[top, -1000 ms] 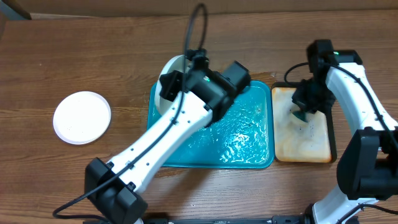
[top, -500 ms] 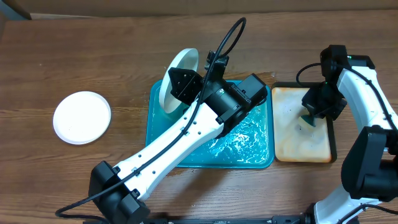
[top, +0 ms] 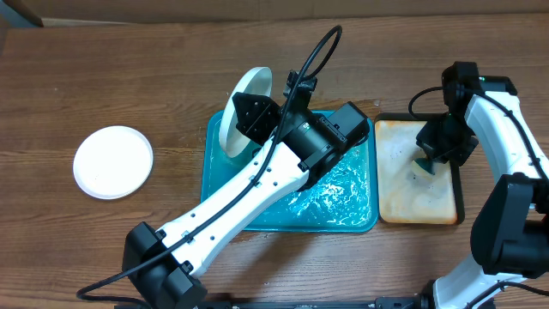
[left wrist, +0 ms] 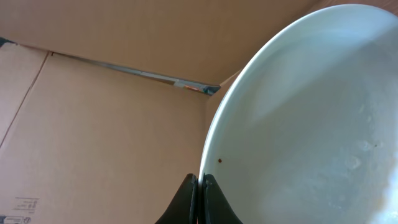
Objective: Clean dirty plates on tray and stack at the side
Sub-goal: 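Lift the white plate upright off the teal tray with the left gripper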
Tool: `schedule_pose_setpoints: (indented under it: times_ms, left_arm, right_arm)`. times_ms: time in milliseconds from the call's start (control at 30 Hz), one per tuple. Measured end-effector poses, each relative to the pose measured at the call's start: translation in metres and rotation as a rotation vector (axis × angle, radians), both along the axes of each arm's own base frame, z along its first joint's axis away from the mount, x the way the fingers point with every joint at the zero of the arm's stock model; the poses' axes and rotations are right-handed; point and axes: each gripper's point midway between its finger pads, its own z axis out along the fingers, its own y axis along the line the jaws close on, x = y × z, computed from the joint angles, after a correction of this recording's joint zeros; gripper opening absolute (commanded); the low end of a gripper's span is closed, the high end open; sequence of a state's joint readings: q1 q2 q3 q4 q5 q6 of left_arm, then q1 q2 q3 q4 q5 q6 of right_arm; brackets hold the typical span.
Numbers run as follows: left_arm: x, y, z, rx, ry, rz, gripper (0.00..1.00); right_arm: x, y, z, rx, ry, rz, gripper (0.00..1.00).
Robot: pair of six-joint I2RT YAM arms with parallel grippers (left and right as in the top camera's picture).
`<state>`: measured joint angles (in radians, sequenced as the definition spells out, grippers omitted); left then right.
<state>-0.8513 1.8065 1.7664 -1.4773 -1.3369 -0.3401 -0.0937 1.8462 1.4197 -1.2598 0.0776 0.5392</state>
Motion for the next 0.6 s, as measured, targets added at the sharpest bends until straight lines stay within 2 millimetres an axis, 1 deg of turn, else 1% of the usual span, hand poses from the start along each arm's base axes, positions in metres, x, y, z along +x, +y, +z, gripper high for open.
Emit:
schedule_pose_setpoints:
  times_ms: [333,433,600]
  left_arm:
    - [0.0034,-0.0021,-0.0004,-0.022,-0.015,0.001,0.04]
    - [0.0013,0.0006,-0.0026,-0.006,0.016,0.001,0.04]
    - [0.0035,-0.0093,-0.0053,-0.028,0.005,-0.016,0.04]
  right_arm:
    - [0.0004,0.0017,-0.0001,0.010,-0.002,0.000,0.04]
    - [0.0003,0.0031,-0.0001,0.018,-0.002,-0.001,0.04]
    - [0.0011,0.0038,-0.0003,0.022,-0.005,-0.001,0.04]
